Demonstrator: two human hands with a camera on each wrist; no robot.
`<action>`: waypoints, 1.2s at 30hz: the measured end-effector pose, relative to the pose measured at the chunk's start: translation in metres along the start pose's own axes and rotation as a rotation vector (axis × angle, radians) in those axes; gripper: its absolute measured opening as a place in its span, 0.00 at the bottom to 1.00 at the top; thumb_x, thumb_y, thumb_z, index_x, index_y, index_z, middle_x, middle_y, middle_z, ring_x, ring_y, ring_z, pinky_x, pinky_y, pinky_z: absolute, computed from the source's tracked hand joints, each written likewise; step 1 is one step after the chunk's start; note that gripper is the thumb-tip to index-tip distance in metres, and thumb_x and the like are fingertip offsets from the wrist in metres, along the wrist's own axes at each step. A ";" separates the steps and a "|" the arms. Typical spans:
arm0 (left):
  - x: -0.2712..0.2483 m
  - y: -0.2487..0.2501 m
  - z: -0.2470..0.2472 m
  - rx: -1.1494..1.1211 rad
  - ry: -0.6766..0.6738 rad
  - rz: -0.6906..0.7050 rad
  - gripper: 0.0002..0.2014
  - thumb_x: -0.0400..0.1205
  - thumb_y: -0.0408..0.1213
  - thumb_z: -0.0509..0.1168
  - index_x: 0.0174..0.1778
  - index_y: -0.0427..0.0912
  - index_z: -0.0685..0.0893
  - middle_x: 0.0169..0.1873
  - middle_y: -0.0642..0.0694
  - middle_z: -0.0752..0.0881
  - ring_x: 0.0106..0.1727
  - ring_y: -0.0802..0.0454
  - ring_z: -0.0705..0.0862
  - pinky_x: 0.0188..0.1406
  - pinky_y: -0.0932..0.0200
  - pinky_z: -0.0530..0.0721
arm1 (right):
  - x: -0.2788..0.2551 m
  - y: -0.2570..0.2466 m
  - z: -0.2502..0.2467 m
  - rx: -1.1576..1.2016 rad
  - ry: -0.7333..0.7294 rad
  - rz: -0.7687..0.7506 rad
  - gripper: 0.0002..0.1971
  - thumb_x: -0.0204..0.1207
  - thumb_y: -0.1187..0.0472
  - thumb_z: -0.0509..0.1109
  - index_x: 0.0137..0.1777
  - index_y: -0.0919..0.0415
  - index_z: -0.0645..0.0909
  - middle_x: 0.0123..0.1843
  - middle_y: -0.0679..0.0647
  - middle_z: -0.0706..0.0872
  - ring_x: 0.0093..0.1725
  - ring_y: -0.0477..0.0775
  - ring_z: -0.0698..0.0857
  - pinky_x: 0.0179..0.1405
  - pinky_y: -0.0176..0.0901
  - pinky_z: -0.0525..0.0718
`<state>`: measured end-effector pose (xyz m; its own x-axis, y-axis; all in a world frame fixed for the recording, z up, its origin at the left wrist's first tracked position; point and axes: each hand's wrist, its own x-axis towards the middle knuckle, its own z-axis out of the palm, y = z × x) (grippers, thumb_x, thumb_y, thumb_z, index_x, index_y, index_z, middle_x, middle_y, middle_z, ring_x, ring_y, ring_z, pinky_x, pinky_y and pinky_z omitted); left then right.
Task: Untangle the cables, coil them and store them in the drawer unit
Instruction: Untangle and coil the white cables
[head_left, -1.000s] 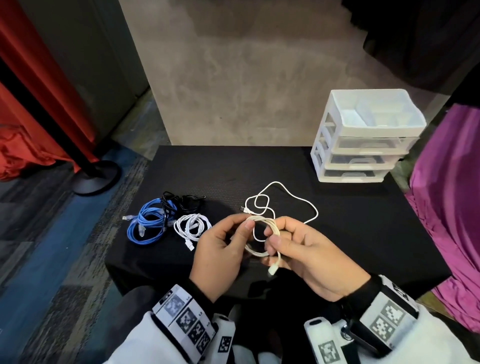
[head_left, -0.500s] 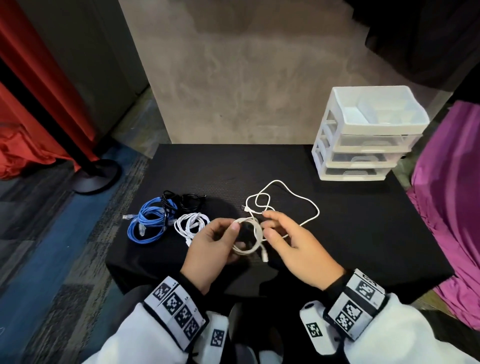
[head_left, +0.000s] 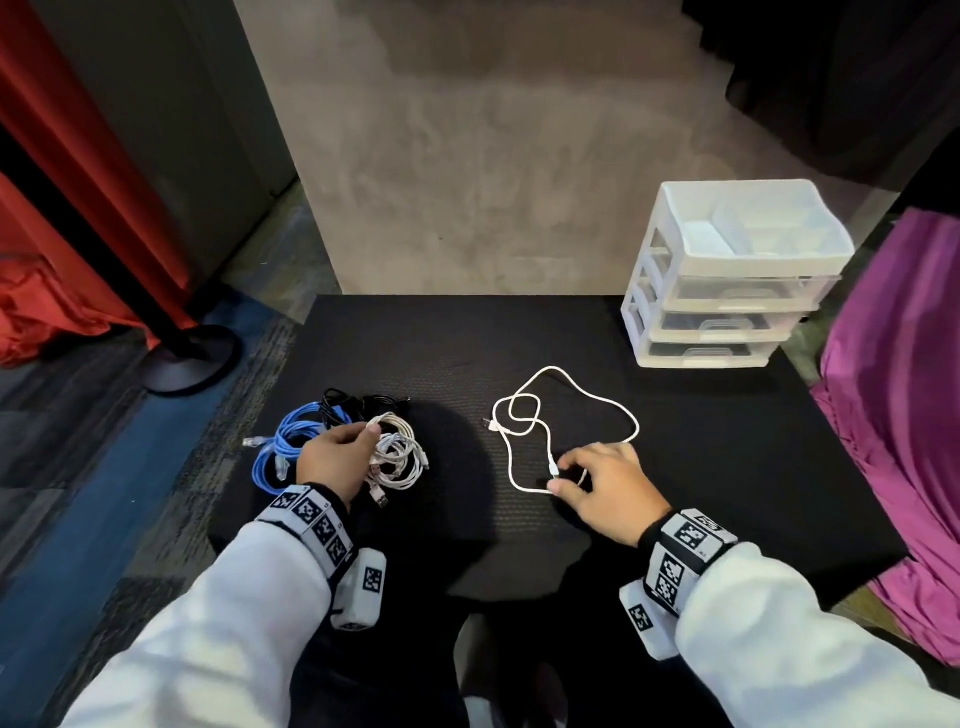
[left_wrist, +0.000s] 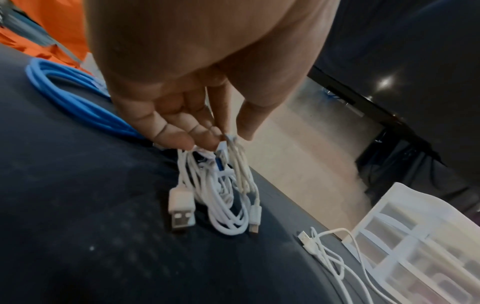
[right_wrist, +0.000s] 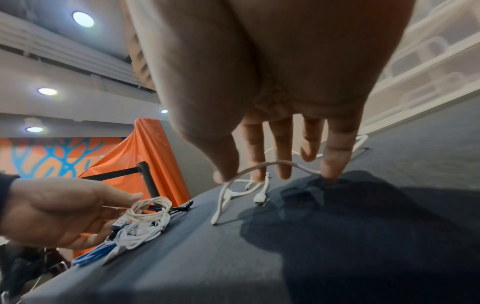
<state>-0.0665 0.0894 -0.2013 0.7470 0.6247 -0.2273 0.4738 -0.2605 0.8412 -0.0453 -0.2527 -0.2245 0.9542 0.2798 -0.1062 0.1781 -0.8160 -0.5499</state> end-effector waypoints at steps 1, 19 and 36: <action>-0.001 0.000 0.001 0.019 0.009 0.004 0.17 0.82 0.51 0.74 0.62 0.45 0.91 0.51 0.49 0.91 0.55 0.49 0.88 0.61 0.53 0.83 | -0.001 0.002 0.002 0.016 -0.030 -0.009 0.16 0.78 0.41 0.77 0.60 0.47 0.87 0.61 0.42 0.84 0.70 0.49 0.66 0.72 0.37 0.65; -0.129 0.066 0.041 -0.108 -0.581 0.709 0.14 0.92 0.47 0.59 0.57 0.50 0.90 0.50 0.52 0.92 0.57 0.52 0.90 0.63 0.48 0.85 | -0.060 -0.092 -0.086 0.412 0.237 -0.401 0.07 0.85 0.53 0.73 0.46 0.47 0.90 0.45 0.38 0.90 0.51 0.50 0.86 0.53 0.39 0.81; -0.121 0.042 0.006 -0.096 -0.529 0.666 0.11 0.85 0.48 0.64 0.41 0.49 0.86 0.31 0.43 0.86 0.35 0.53 0.84 0.42 0.60 0.82 | -0.065 -0.039 -0.175 0.782 0.718 -0.197 0.10 0.88 0.60 0.69 0.46 0.57 0.88 0.38 0.53 0.89 0.41 0.52 0.86 0.49 0.32 0.85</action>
<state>-0.1344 -0.0018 -0.1409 0.9863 -0.0682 0.1502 -0.1648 -0.3727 0.9132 -0.0724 -0.3282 -0.0513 0.8889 -0.1988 0.4128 0.3840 -0.1683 -0.9079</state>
